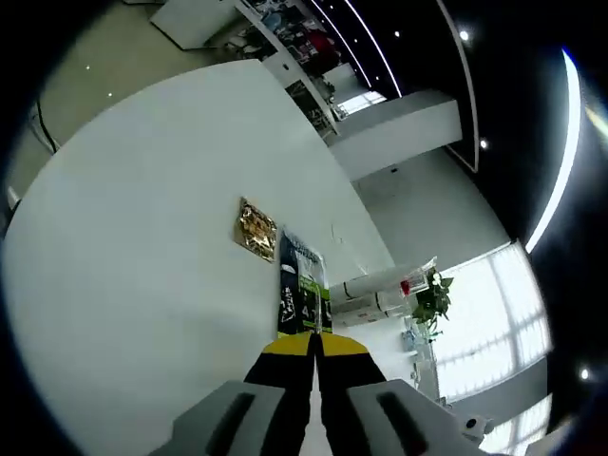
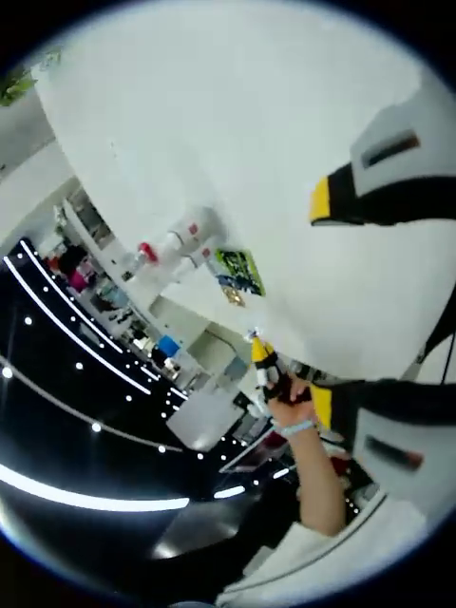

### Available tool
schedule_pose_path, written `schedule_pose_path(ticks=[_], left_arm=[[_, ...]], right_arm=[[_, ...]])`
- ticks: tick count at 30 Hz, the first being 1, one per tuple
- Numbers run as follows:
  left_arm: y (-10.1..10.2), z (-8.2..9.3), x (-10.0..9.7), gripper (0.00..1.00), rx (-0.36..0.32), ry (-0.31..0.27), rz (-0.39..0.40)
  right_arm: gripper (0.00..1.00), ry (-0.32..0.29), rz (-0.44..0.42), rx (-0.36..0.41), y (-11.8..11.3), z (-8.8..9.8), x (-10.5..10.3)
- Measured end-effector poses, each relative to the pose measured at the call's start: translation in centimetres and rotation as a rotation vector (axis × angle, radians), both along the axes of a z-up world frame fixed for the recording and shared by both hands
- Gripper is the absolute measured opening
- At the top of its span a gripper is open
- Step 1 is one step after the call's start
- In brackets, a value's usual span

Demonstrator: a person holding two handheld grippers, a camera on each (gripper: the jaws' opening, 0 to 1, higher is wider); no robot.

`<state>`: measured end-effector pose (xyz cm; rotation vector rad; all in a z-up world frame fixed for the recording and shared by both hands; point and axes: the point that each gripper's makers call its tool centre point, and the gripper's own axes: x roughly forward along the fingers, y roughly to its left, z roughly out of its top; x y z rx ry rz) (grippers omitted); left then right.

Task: Arrange the skincare products in the storage area until every visible bottle or jar stands upright without overlapping.

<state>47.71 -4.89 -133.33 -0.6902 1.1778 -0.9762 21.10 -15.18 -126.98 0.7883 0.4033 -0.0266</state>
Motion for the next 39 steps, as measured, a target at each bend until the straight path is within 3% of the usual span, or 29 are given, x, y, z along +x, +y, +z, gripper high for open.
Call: schedule_pose_path(ticks=[8,16,24,28,39], left_arm=[[-0.5,-1.8,1.2,0.0,0.074,-0.017,-0.033],[-1.2,-3.3,2.3,0.01,0.125,-0.009,-0.033],[-1.5,-4.3,2.3,0.02,0.18,-0.001,-0.049],[-0.6,-5.4,2.7,0.03,0.299,-0.087,-0.117],[-0.3,-5.9,4.1,0.06,0.33,-0.114,-0.11]], right_arm=[[0.63,0.041,-0.02,0.016,-0.2,-1.0,-0.9],[0.62,0.053,-0.038,0.021,-0.9,-0.8,-1.0],[0.62,0.065,-0.041,0.028,-1.3,-0.9,-1.1],[0.62,0.069,-0.04,0.036,-1.3,-1.0,-1.1],[0.62,0.075,-0.037,0.047,-1.2,-1.3,-1.2]])
